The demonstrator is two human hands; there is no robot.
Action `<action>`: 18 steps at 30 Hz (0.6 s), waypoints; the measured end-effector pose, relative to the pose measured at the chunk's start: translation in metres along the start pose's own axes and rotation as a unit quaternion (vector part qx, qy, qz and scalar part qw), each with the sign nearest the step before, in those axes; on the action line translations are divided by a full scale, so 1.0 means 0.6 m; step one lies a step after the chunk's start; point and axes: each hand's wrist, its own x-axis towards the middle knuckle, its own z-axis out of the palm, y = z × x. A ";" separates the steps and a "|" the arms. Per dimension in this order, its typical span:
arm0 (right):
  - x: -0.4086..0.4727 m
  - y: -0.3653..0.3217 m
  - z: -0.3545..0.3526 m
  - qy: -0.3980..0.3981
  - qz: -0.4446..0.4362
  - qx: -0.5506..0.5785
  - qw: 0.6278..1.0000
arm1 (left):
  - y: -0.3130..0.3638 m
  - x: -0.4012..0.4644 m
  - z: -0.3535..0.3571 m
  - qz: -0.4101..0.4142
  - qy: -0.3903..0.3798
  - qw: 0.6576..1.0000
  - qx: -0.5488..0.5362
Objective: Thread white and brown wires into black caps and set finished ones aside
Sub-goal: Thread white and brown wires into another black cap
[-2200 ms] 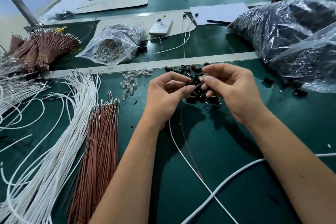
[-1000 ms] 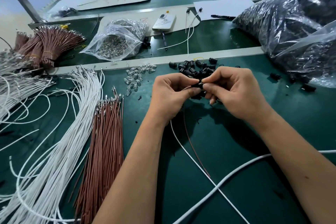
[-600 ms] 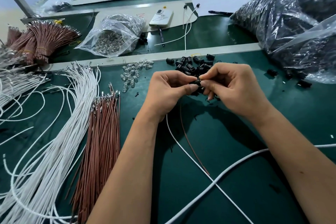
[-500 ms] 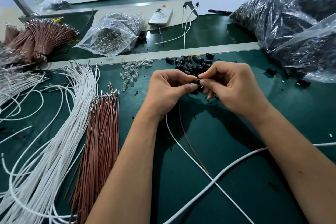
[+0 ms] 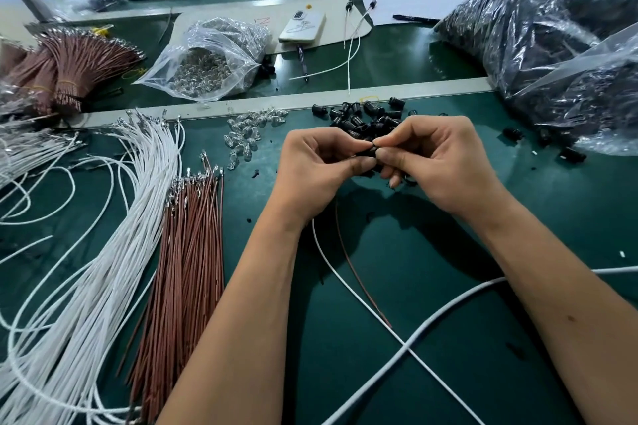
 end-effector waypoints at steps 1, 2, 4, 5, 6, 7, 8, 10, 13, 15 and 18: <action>0.000 -0.002 0.001 0.005 0.005 0.017 1.000 | 0.000 0.000 -0.001 -0.001 0.004 1.000 -0.010; 0.000 -0.004 0.001 0.009 0.016 0.040 0.999 | 0.000 0.000 -0.001 -0.002 0.008 1.000 -0.019; 0.001 -0.008 0.001 0.012 0.043 0.089 0.995 | 0.000 -0.001 0.000 -0.005 0.015 0.999 -0.035; 0.000 -0.010 0.001 0.015 0.057 0.103 0.993 | 0.001 -0.002 0.000 -0.006 0.016 0.999 -0.039; 0.000 -0.012 0.001 0.021 0.069 0.108 0.992 | 0.001 -0.002 0.000 -0.006 0.016 0.999 -0.039; 0.001 -0.012 0.001 0.029 0.078 0.107 0.991 | 0.001 -0.002 0.000 -0.005 0.018 0.999 -0.037; 0.001 -0.012 0.001 0.037 0.084 0.104 0.990 | 0.002 -0.002 0.000 -0.005 0.020 0.999 -0.034; 0.001 -0.012 0.004 0.042 0.088 0.101 0.990 | 0.003 -0.002 0.000 -0.003 0.022 0.999 -0.036; -0.002 -0.011 0.007 0.039 0.078 0.097 0.991 | 0.003 -0.003 0.000 0.001 0.015 0.999 -0.043; -0.004 -0.011 0.010 0.034 0.070 0.094 0.993 | 0.002 -0.004 0.000 -0.003 0.011 0.999 -0.047; -0.005 -0.012 0.014 0.032 0.062 0.098 0.993 | 0.001 -0.006 0.000 -0.005 0.013 0.999 -0.053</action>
